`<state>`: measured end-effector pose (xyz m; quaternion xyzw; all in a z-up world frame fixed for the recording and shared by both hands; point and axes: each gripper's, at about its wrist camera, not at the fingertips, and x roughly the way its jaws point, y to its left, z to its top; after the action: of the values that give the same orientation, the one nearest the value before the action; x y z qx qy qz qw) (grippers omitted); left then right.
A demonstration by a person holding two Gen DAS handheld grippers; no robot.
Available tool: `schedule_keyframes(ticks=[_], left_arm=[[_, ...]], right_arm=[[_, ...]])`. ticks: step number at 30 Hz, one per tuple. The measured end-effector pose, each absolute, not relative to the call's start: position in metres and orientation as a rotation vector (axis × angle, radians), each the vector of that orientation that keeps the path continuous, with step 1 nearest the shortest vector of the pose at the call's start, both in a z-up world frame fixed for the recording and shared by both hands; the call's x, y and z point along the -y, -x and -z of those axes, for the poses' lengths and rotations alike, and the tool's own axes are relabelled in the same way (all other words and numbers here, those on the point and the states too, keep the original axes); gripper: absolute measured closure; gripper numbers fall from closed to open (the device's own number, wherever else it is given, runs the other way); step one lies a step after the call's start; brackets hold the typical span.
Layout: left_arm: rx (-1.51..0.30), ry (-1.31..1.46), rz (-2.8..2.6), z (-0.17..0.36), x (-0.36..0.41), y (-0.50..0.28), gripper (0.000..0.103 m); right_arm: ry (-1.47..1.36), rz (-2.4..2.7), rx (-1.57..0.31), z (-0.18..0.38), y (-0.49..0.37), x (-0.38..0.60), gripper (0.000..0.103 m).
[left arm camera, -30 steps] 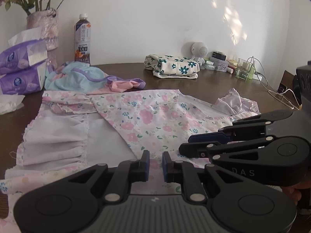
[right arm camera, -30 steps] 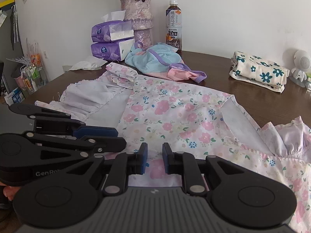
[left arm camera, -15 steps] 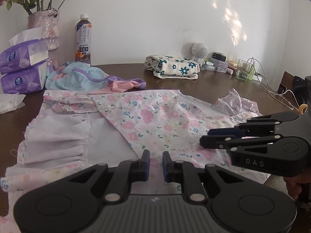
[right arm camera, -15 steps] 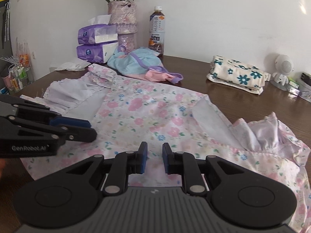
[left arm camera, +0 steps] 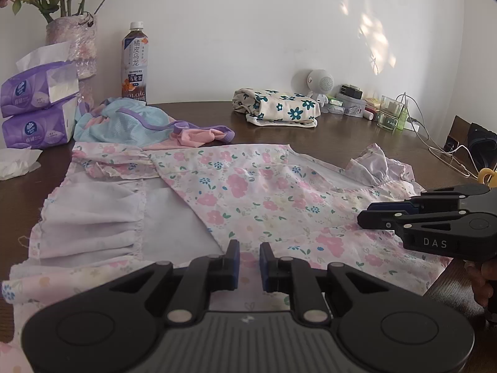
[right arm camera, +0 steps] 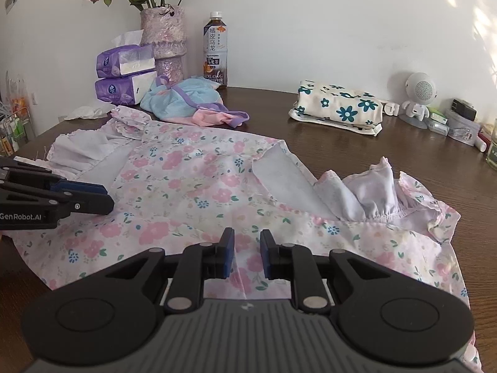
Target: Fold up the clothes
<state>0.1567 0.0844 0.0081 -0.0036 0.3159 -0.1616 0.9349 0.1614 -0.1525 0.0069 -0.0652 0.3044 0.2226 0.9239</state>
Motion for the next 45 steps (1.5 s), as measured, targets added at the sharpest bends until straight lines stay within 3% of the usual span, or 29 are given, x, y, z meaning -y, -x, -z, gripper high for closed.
schedule_keyframes(ticks=[6,17,38,45], left_arm=[[-0.645,0.005,0.330,-0.008,-0.084,-0.157,0.089],[-0.646,0.017,0.335,-0.008,-0.086,-0.157,0.089],[-0.644,0.028,0.287,-0.008,-0.092,-0.155,0.089],[-0.638,0.000,0.276,-0.010,-0.098,-0.147,0.094]], right_arm=[[0.068,-0.539,-0.546,-0.034,-0.147,0.139,0.086],[0.097,-0.595,-0.662,-0.005,-0.161,0.094,0.086],[0.117,-0.595,-0.643,-0.004,-0.156,0.095,0.085],[0.100,-0.607,-0.648,-0.003,-0.160,0.099,0.085]])
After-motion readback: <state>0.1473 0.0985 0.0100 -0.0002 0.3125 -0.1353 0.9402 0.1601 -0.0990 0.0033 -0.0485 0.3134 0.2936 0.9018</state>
